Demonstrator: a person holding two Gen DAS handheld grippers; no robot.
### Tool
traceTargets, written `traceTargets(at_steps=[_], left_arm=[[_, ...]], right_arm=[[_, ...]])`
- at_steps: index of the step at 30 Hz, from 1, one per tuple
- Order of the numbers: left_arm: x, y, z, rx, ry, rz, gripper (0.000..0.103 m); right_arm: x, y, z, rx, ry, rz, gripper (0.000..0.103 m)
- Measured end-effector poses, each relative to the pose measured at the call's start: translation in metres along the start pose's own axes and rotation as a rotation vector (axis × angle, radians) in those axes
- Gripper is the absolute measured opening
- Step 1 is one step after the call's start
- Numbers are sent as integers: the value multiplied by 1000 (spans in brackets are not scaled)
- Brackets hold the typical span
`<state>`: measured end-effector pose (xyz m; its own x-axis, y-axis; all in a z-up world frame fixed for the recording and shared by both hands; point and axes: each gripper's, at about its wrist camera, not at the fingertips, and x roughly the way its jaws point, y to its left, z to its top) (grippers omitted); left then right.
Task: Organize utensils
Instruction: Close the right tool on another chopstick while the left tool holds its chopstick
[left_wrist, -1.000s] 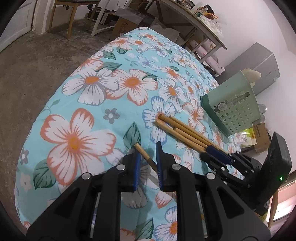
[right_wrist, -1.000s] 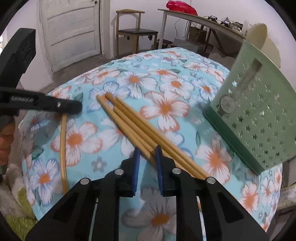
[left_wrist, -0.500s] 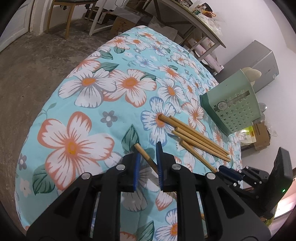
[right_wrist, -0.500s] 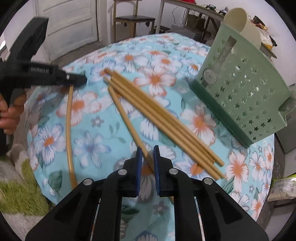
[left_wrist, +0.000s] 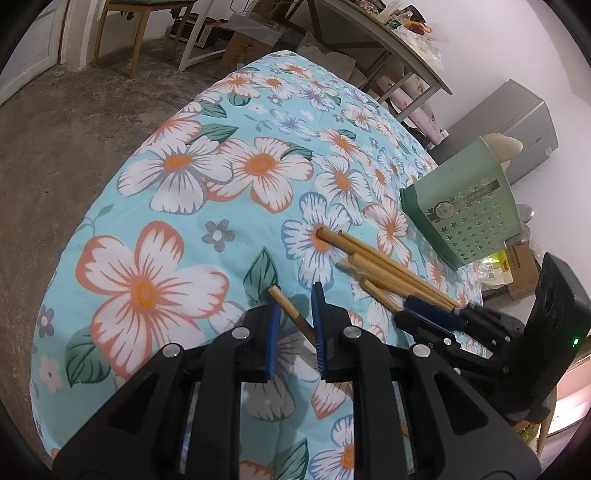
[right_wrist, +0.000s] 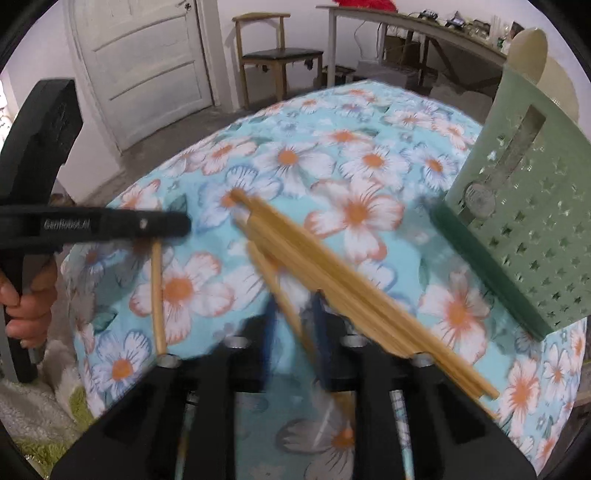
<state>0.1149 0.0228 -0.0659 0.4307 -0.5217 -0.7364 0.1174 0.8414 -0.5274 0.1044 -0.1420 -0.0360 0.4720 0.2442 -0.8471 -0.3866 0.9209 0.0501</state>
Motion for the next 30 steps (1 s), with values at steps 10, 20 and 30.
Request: traceTargets(at_steps=[10,20,30], left_arm=[[1,1,0,-1,4,3,15],[2,0,-1,-4,5,9,15],[1,-1,-1,4,-4,23,15]], right_arm=[[-8,7,-10,-66,34,-1,12],[7,17,13,-72,-22,21,9],[-55,-2,15,-6,-202,-18,7]])
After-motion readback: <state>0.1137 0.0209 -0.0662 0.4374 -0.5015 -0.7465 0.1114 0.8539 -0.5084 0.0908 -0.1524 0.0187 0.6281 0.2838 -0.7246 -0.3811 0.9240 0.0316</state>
